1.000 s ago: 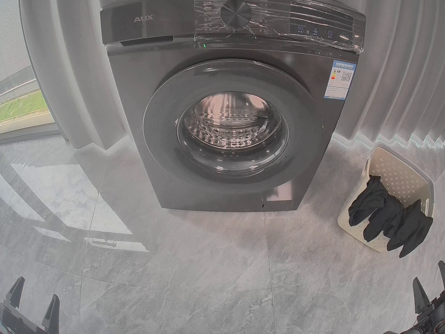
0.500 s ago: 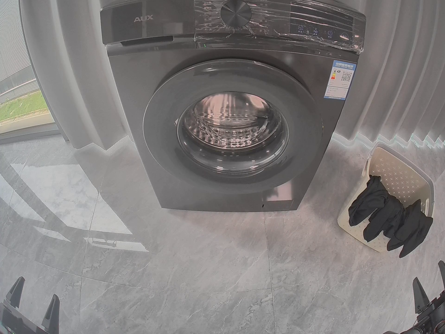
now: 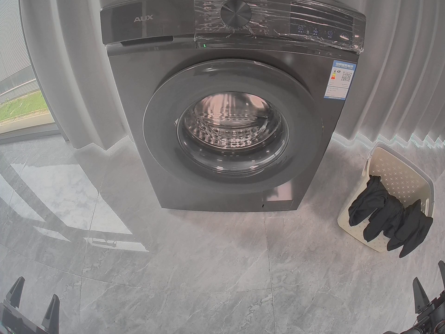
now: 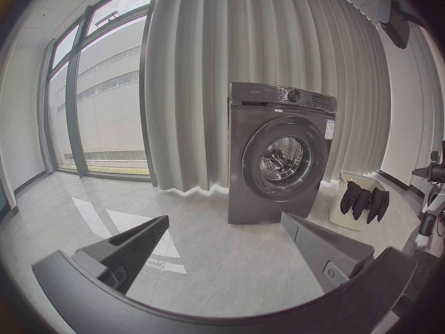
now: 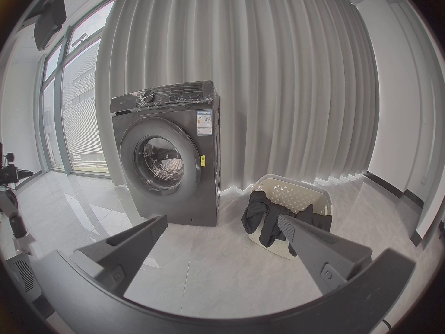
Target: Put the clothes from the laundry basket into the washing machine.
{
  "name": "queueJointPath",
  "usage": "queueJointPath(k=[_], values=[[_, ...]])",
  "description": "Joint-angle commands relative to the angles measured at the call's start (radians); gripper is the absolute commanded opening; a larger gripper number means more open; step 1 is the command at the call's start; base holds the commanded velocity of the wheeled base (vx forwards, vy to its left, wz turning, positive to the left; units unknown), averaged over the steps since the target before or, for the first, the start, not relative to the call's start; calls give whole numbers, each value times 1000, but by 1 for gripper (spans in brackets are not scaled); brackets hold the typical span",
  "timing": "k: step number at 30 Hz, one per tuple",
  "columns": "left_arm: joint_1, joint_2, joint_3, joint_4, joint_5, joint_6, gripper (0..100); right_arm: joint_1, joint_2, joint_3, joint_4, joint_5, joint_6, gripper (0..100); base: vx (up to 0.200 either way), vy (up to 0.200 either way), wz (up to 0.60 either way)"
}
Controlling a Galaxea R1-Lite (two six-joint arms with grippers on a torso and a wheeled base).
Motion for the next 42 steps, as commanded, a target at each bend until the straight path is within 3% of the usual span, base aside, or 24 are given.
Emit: queueJointPath(k=[1,42], values=[[0,-18,16,2,-1,0,100,0,-1,18,0,0,0,100,0,0,0],[0,-18,16,2,1,-2,100,0,-1,18,0,0,0,100,0,0,0]])
